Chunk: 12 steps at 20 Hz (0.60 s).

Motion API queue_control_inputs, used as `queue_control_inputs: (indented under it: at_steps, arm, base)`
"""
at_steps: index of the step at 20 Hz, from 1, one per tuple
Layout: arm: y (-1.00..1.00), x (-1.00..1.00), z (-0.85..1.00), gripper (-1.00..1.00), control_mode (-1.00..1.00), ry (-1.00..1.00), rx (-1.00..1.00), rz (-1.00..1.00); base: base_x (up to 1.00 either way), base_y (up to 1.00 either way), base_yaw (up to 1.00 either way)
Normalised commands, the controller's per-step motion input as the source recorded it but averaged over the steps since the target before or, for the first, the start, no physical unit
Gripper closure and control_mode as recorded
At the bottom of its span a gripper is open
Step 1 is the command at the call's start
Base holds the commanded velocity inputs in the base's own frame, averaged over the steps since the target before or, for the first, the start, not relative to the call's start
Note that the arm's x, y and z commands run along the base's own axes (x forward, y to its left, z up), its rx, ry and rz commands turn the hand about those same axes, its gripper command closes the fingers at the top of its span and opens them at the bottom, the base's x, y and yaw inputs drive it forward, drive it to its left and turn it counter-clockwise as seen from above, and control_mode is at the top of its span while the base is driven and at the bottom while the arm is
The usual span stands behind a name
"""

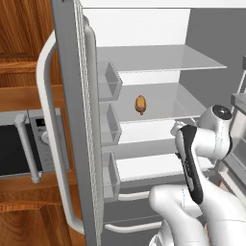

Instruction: Gather the onion and eggplant from the fridge and place them on a tray on the dining counter. Then gather the fish and chicken drumstick from the fridge and place them on the other tray.

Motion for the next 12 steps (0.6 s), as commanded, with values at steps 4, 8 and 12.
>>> queue_control_inputs:
  at_steps: [4, 8, 12]
  arm:
    - [0.36, -0.33, -0.40, 1.00, -1.00, 0.00, -0.15, 0.19]
    - [0.13, -0.25, -0.23, 1.00, -1.00, 0.00, -0.05, 0.20]
    - [0.01, -0.06, -0.17, 1.00, -1.00, 0.00, -0.01, 0.18]
  base:
    - [0.00, 0.00, 0.00]
    - [0.00, 0.00, 0.00]
    - [0.00, 0.00, 0.00]
